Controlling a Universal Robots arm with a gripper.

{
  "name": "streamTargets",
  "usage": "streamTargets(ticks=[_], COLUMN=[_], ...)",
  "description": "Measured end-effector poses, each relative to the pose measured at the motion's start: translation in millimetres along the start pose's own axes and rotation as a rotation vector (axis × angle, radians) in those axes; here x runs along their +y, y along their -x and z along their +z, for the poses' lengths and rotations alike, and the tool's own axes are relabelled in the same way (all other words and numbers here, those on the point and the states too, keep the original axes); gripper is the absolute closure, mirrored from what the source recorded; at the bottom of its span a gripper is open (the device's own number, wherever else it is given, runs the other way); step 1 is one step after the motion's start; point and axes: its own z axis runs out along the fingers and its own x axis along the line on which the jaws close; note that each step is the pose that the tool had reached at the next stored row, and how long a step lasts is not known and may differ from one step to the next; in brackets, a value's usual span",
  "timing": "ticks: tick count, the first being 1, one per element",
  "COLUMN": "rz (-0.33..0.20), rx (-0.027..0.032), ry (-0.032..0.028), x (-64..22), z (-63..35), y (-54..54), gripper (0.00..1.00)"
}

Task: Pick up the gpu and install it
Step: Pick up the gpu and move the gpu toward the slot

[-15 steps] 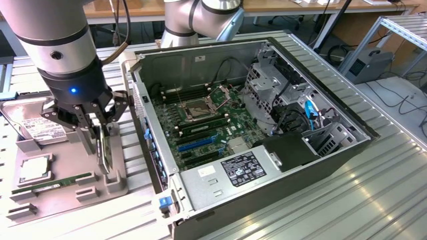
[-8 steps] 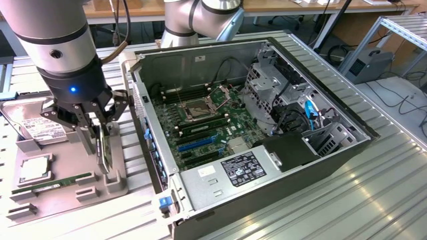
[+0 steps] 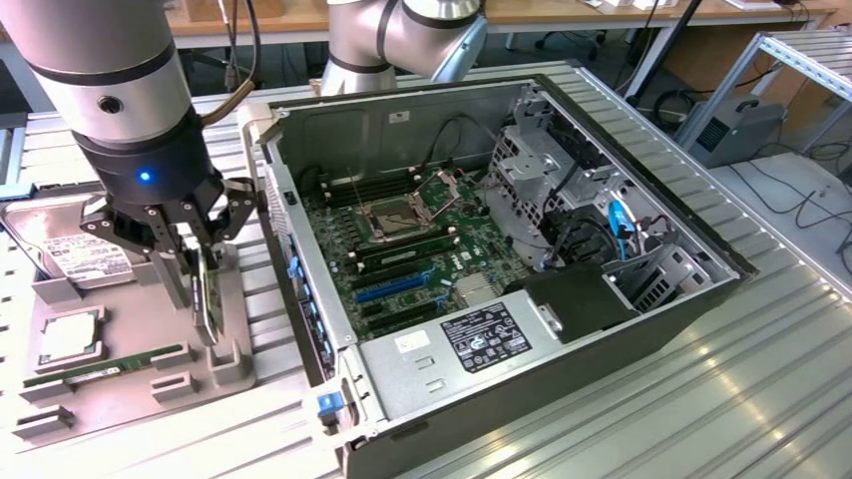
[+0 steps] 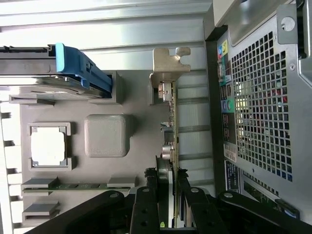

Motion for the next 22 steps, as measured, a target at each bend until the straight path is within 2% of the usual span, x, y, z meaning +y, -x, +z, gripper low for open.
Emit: streamTargets(ticks=[22], rz=[0.0], rx=[0.0], ry=[0.0], x=[0.2], z=[-6.3], y=[0.2], gripper=[0.73])
